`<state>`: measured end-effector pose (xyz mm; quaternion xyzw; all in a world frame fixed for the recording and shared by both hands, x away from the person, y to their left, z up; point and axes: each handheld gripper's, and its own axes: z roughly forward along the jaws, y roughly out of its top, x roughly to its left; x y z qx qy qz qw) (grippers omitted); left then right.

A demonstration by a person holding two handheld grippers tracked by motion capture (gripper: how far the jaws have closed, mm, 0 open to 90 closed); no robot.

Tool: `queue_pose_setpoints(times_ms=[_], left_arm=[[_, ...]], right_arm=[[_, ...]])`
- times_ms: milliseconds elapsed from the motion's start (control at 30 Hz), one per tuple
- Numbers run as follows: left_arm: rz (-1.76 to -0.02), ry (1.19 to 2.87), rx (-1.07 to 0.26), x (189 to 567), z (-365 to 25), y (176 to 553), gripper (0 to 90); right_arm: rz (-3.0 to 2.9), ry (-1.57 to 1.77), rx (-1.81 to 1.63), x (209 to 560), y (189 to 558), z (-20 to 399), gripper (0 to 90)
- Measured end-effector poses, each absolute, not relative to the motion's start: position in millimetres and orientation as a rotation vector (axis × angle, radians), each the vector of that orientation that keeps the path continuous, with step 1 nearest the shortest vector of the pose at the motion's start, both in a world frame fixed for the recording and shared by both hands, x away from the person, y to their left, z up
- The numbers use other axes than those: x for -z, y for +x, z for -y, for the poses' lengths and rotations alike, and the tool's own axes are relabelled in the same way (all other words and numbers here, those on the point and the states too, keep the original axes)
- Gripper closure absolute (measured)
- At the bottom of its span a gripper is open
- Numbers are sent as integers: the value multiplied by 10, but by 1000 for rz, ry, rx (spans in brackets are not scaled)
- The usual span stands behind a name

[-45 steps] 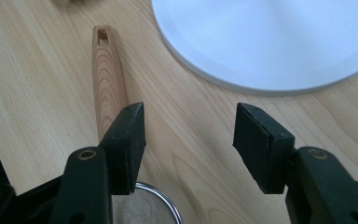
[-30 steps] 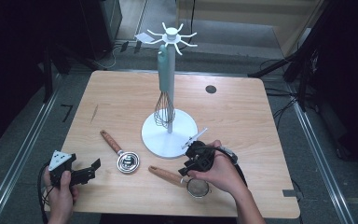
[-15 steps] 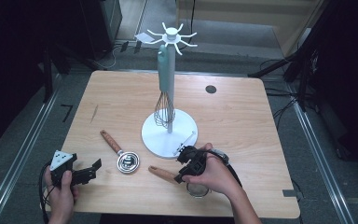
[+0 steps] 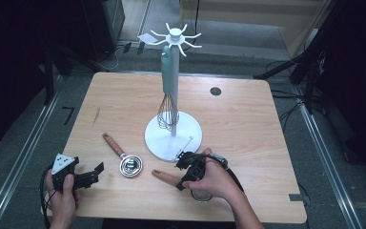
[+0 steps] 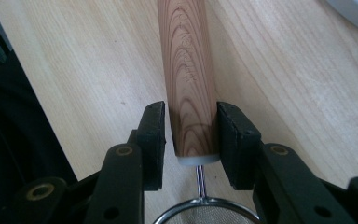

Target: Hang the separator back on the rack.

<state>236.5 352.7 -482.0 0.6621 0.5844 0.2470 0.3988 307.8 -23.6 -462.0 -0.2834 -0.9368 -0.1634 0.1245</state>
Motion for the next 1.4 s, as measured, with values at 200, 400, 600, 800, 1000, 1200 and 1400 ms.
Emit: queue_pose_setpoints(times_ms=[200, 400, 600, 800, 1000, 1200, 1400], left_arm=[[-1480, 1675, -624, 4821, -3529, 2366, 0], [-1485, 1663, -609, 4820, -3549, 2368, 0], [-1485, 1662, -610, 4819, -3548, 2367, 0], [-1484, 1657, -612, 4820, -3553, 2366, 0], [-1484, 1656, -611, 4818, -3558, 2365, 0], [-1485, 1651, -609, 4818, -3562, 2364, 0], [-1487, 1649, -608, 4815, -3566, 2362, 0]], right_arm=[[2715, -841, 466, 4639, 3084, 211, 695], [2727, -850, 470, 4636, 3052, 217, 704], [2717, -843, 569, 4597, 3046, 268, 705], [2709, -896, 657, 4507, 3049, 369, 706], [2708, -941, 730, 4460, 3081, 475, 706], [2713, -989, 783, 4429, 3114, 565, 706], [2720, -1075, 836, 4398, 3158, 710, 706]])
